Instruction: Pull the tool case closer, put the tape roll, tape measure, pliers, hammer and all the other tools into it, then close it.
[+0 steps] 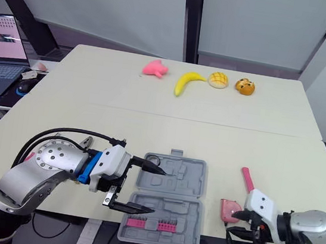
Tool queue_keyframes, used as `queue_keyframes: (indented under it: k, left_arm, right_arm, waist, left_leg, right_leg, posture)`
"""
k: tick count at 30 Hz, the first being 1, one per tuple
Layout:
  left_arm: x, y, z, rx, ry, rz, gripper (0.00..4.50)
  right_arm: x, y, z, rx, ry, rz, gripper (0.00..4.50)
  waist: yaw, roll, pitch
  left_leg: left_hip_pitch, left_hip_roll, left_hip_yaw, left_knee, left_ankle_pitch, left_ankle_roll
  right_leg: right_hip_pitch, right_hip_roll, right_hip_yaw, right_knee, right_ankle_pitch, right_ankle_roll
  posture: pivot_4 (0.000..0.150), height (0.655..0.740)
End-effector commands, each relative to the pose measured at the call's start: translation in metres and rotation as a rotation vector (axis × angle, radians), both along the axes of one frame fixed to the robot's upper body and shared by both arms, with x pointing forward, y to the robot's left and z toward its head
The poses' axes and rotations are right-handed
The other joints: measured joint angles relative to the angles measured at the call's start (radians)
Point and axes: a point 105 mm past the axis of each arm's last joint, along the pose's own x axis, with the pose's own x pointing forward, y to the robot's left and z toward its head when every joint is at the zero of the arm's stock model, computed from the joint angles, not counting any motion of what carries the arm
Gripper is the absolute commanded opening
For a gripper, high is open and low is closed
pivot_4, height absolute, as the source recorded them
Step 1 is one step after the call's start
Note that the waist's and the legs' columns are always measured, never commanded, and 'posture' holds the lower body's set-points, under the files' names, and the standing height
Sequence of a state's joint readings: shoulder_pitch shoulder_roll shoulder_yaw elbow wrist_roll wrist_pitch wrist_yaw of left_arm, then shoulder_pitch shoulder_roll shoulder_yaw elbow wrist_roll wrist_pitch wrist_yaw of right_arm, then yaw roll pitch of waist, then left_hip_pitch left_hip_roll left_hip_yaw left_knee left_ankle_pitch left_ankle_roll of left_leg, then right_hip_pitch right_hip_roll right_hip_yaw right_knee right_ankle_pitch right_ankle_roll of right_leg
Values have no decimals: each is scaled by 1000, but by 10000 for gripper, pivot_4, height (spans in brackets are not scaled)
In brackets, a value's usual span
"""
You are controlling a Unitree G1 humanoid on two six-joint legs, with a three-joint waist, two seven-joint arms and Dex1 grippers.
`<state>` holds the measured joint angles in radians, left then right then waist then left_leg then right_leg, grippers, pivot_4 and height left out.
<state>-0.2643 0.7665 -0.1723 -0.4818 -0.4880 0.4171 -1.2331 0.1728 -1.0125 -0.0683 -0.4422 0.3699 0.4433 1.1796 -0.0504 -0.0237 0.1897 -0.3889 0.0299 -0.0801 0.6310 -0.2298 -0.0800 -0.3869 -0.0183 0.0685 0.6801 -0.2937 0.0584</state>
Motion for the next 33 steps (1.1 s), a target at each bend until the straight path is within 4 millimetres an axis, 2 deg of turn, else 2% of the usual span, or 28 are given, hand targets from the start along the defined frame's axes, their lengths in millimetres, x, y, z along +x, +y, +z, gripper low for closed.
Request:
queue_keyframes:
  k: [1, 3, 5, 6, 9, 18, 33]
  left_arm:
    - [-9, -10, 6, -32, -63, -62, 45000]
    - [-11, -11, 3, -22, -78, -77, 45000]
    - [-11, -12, 1, -21, -86, -83, 45000]
    - [-11, -13, 1, -21, -88, -84, 45000]
    - [-11, -13, 0, -21, -93, -84, 45000]
    - [-13, -15, -2, -14, -94, -88, 45000]
    - [-14, -18, 3, -22, -91, -100, 45000]
  right_arm:
    - [12, -5, 12, -13, -197, 133, 31810]
    - [18, -9, 7, -13, -246, 163, 37019]
    - [24, -12, 0, -19, -283, 195, 44169]
    - [26, -14, -3, -23, -287, 206, 44634]
    - [27, -18, -14, -15, -272, 220, 44634]
    - [30, -25, -40, -55, -283, 229, 44634]
    - [41, -25, -57, -50, -285, 198, 44634]
  waist:
    - [0, -1, 0]
    - [0, -1, 0]
    - [0, -1, 0]
    - [-1, -1, 0]
    - [0, -1, 0]
    - [-1, 0, 0]
    - [-1, 0, 0]
  left_leg:
    - [0, 0, 0, 0, 0, 0]
    - [0, 0, 0, 0, 0, 0]
    - [1, 0, 0, -1, 0, 0]
    - [1, 0, 0, -1, 0, 0]
    - [1, 0, 0, -1, 0, 0]
    - [4, 0, 1, -1, 0, 0]
    - [5, 0, 1, -1, 0, 0]
  right_leg:
    - [0, 0, 0, 0, 0, 0]
    - [0, 0, 0, 0, 0, 0]
    - [0, 0, 0, 0, 0, 0]
    - [0, 0, 0, 0, 0, 0]
    - [0, 0, 0, 0, 3, -5]
    - [2, 0, 1, 1, 3, -5]
    - [3, 0, 1, 1, 3, -6]
  posture:
    - [1500, 7400]
    - [1500, 7400]
    - [1500, 7400]
    - [1500, 7400]
    - [1500, 7400]
    - [1500, 7400]
    - [1500, 7400]
